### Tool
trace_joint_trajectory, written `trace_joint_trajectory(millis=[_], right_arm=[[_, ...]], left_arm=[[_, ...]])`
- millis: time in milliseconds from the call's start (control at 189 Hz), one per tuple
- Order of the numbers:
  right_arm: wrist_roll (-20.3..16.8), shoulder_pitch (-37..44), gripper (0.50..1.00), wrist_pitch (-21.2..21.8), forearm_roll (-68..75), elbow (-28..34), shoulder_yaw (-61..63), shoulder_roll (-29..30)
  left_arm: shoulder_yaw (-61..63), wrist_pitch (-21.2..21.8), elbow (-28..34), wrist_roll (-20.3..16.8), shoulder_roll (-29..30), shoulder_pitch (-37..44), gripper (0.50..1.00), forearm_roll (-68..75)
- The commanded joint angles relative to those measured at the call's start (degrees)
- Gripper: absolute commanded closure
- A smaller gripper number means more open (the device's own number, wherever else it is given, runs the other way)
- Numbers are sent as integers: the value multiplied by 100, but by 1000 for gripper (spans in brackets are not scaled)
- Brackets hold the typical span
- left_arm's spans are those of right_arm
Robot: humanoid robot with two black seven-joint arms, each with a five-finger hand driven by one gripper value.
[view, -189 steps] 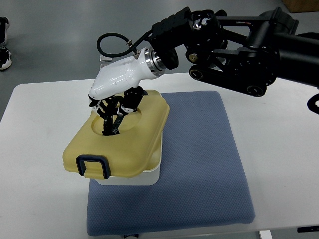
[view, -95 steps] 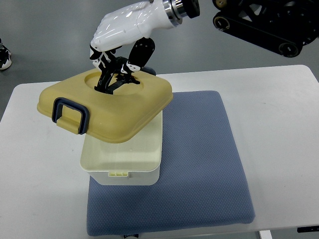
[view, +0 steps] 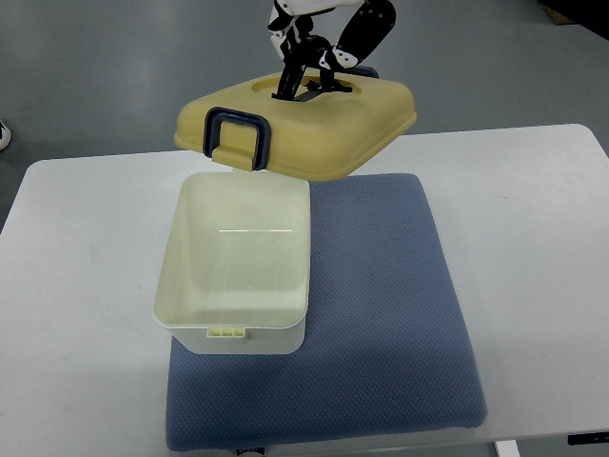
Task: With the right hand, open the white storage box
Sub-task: 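Lift the yellow lid up off the cream box with the right hand, then carry the lid beside the box and lower it onto the blue cushion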
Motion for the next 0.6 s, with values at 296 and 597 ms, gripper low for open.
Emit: trace_joint_trajectory(millis=[296,597], right_arm=[[47,-1013,1000,-750,-158,-9,-345,-964],[47,-1374,1000,-2131,-193,-264,-1505,-1025]], left_arm=[[0,0,3,1,0,0,500,0],[0,0,3,1,0,0,500,0]])
